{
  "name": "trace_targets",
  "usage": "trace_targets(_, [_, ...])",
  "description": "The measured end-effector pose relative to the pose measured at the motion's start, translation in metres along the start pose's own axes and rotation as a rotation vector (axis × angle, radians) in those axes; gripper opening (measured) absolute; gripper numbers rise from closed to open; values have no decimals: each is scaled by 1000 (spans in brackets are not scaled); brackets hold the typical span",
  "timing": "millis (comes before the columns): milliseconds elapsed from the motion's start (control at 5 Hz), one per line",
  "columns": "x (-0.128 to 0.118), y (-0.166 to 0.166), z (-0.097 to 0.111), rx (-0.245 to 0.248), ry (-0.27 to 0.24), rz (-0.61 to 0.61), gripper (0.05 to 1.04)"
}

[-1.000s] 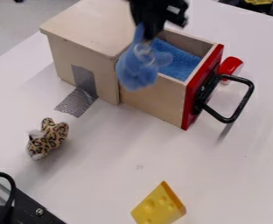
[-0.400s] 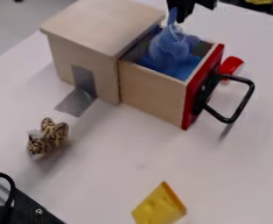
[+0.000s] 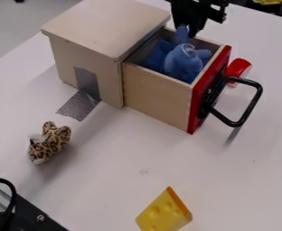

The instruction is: Put the blue elephant in the drawer

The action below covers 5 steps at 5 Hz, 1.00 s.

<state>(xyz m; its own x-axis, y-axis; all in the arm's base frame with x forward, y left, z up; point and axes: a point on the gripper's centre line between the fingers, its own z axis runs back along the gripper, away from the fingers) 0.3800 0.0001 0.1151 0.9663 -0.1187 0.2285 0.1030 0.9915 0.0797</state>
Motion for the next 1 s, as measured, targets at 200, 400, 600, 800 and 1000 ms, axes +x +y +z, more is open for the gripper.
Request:
trace_targets(200, [-2,-15,23,6,-9,-47,761])
trace_targets(400, [-9,-24,65,17,-78,-76,991])
trace_targets(600, [-27,-38,88,7,-89,-105,1000])
trace_targets(800, [-43,-49,87,-2,-56,-130,999])
trace_targets(1000, [-44,-50,87,-4,-53,-128,1000])
